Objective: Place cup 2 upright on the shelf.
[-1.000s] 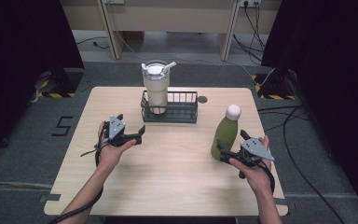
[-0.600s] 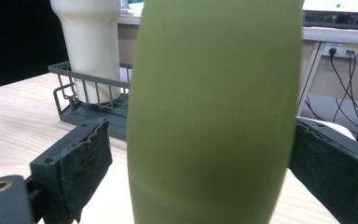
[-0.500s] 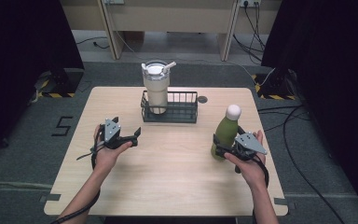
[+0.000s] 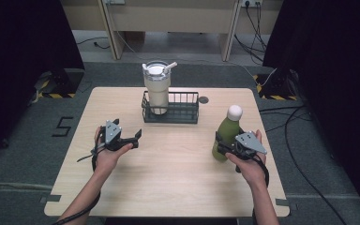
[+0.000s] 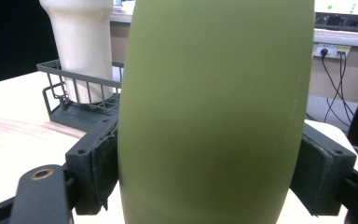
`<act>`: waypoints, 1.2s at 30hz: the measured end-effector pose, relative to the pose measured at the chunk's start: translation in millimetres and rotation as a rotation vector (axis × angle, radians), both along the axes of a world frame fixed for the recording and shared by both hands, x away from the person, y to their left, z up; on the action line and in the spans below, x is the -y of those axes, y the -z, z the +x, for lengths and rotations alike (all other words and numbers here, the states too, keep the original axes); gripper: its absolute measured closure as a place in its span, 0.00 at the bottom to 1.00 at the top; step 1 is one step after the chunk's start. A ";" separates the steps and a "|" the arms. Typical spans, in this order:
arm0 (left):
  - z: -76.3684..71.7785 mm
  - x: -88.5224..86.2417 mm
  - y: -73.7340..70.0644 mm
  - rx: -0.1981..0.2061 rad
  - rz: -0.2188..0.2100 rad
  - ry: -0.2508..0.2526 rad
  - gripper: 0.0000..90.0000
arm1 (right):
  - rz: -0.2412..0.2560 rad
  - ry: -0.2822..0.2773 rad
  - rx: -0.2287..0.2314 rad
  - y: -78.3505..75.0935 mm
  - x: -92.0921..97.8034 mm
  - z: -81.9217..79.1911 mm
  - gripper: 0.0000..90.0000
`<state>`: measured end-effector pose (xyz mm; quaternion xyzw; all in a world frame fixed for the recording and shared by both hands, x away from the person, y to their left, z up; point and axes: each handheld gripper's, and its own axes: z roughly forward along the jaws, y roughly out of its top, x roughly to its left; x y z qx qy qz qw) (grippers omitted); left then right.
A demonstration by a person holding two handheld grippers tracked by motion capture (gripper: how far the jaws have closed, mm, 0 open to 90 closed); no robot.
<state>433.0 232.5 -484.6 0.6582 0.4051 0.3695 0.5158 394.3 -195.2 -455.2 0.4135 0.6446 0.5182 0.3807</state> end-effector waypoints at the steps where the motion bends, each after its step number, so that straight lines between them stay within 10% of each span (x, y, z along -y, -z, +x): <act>1: 0.0 0.0 -0.1 0.000 -0.001 0.000 0.00 | -0.001 0.000 -0.001 -0.2 0.0 0.0 0.23; 36: -0.3 1.2 0.7 -0.004 -0.009 -0.003 0.00 | 0.014 0.010 0.034 -29.5 -6.7 3.0 0.24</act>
